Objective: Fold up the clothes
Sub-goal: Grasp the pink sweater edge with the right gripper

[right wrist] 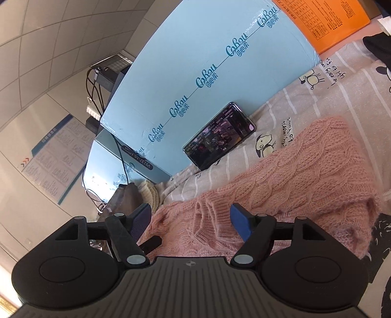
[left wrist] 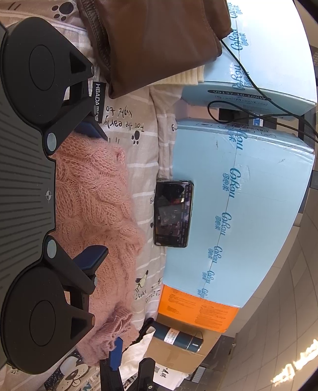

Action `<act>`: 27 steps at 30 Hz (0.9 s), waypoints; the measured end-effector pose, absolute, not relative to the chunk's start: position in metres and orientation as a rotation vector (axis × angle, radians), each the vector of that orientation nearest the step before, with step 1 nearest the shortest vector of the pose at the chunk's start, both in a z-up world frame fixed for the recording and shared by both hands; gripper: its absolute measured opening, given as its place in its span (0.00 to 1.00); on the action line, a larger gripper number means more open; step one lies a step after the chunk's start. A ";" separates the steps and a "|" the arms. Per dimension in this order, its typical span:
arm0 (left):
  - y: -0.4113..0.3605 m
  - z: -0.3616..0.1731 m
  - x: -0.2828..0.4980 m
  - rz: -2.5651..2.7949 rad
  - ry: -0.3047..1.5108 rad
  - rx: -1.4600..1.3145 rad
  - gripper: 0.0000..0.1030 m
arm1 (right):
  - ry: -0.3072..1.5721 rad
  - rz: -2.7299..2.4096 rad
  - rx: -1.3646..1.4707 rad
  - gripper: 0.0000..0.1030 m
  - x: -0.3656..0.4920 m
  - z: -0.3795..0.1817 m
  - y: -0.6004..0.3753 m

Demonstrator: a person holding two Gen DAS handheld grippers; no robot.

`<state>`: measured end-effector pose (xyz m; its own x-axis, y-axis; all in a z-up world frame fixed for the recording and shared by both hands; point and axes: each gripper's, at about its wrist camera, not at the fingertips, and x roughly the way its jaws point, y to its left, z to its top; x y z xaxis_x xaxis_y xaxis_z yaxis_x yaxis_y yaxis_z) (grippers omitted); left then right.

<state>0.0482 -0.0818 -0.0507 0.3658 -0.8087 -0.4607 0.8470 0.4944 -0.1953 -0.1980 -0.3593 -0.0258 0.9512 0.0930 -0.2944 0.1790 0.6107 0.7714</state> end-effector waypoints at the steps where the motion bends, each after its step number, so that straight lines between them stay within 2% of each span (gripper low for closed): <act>1: -0.082 -0.051 0.048 -1.064 0.545 0.081 0.88 | 0.335 -0.037 0.909 0.69 -0.196 -0.027 -0.356; 4: -0.083 -0.051 0.047 -1.062 0.547 0.090 0.88 | 0.402 -0.034 0.885 0.74 -0.184 -0.037 -0.346; 9: -0.084 -0.051 0.046 -1.063 0.548 0.105 0.89 | 0.396 -0.069 0.869 0.75 -0.179 -0.052 -0.343; 15: -0.085 -0.051 0.045 -1.059 0.554 0.113 0.89 | 0.166 -0.206 0.825 0.79 -0.220 -0.029 -0.351; 17: -0.085 -0.051 0.045 -1.058 0.556 0.116 0.89 | 0.080 -0.358 0.808 0.87 -0.240 -0.025 -0.357; 18: -0.085 -0.052 0.045 -1.058 0.557 0.118 0.89 | 0.065 -0.438 0.808 0.87 -0.248 -0.027 -0.360; 27: -0.086 -0.052 0.045 -1.057 0.569 0.125 0.89 | 0.267 -0.596 0.926 0.88 -0.250 -0.060 -0.382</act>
<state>0.0453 -0.0864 -0.0524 0.3632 -0.7869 -0.4989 0.8497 0.4994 -0.1691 -0.2496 -0.3824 -0.0596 0.8084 -0.3655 -0.4613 0.5876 0.4554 0.6688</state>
